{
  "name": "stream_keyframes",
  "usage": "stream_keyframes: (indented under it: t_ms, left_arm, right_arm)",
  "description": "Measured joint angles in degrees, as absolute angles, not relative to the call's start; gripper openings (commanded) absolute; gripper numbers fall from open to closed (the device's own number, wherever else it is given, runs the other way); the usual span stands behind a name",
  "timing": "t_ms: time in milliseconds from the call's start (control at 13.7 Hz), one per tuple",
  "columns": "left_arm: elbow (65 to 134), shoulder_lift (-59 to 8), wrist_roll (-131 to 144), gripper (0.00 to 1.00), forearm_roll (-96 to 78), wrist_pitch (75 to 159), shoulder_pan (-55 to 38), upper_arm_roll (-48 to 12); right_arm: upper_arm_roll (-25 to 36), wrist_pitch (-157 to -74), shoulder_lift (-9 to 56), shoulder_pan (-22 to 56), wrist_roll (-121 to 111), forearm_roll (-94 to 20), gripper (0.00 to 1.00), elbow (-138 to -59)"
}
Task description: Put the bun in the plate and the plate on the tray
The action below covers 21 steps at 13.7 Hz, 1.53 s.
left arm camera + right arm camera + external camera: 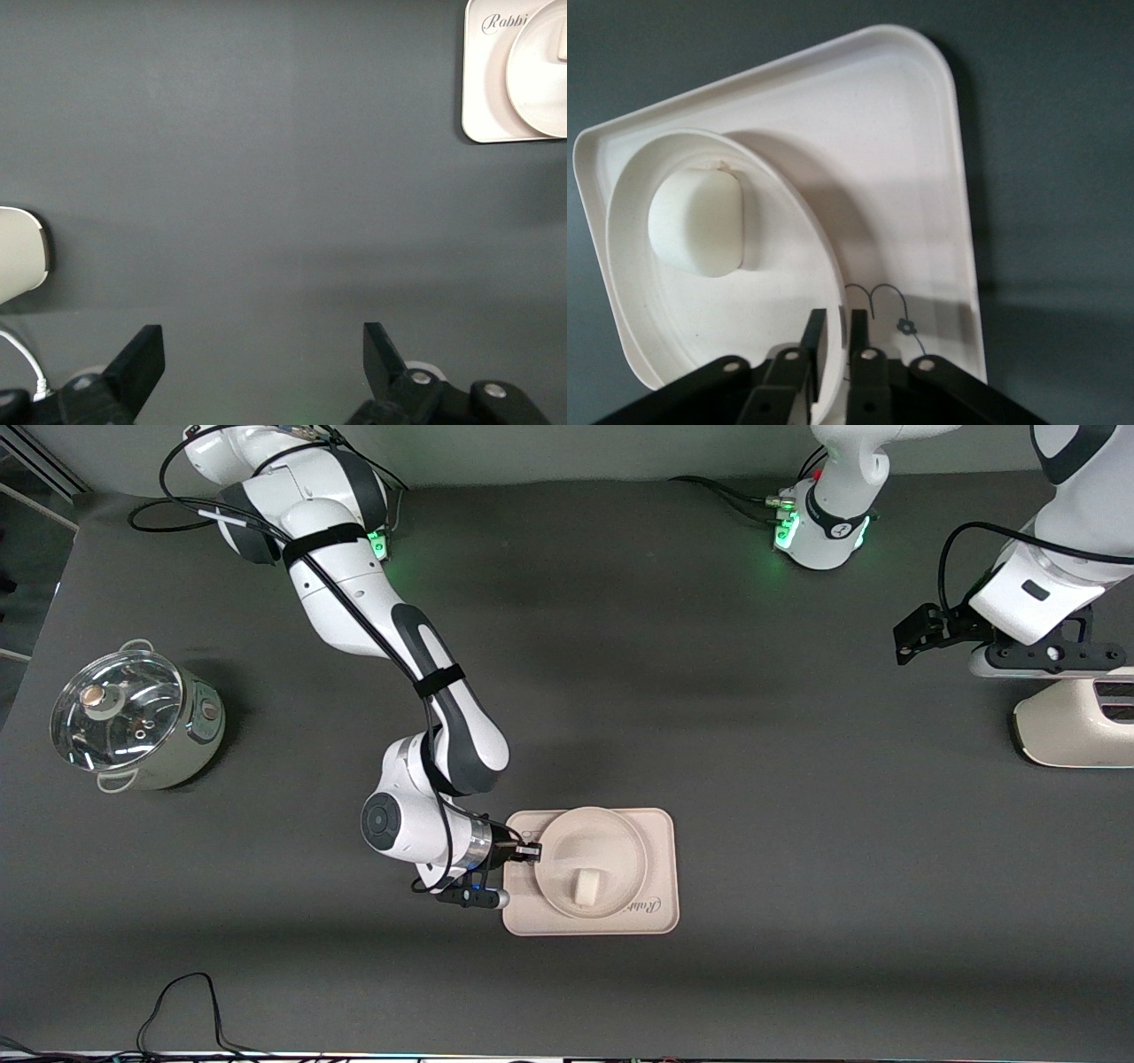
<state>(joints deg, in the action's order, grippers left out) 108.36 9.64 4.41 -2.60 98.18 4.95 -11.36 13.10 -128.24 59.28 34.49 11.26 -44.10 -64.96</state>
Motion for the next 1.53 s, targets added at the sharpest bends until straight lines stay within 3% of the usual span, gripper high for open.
stream_keyframes:
  t_ms: [218, 510, 1019, 1238, 1529]
  left_arm:
    - [108.96, 9.54, 4.41, 1.0, -2.47, 98.84, 4.96, -11.35]
    - [109.19, 9.51, 4.41, 1.0, -2.42, 99.12, 4.96, -11.35]
    - [109.24, 9.48, 4.41, 1.0, -2.37, 99.71, 4.96, -11.35]
    - [109.24, 9.48, 4.41, 1.0, -2.33, 99.72, 4.96, -11.33]
    - [109.2, 9.49, 6.01, 1.0, -2.31, 99.71, 5.2, -11.18]
  right_arm:
    - [14.58, -125.06, 57.83, 34.32, 12.25, -44.1, 1.0, -63.37]
    - [21.72, -109.18, 48.37, 34.02, 14.15, -43.23, 1.0, -61.49]
    - [24.58, -81.5, 26.56, 33.34, 15.36, -17.92, 1.0, -61.66]
    - [24.67, -77.74, 20.3, 29.24, 14.39, -11.84, 1.0, -64.48]
    - [19.93, -80.12, 11.37, 15.74, 5.59, -7.77, 1.0, -75.64]
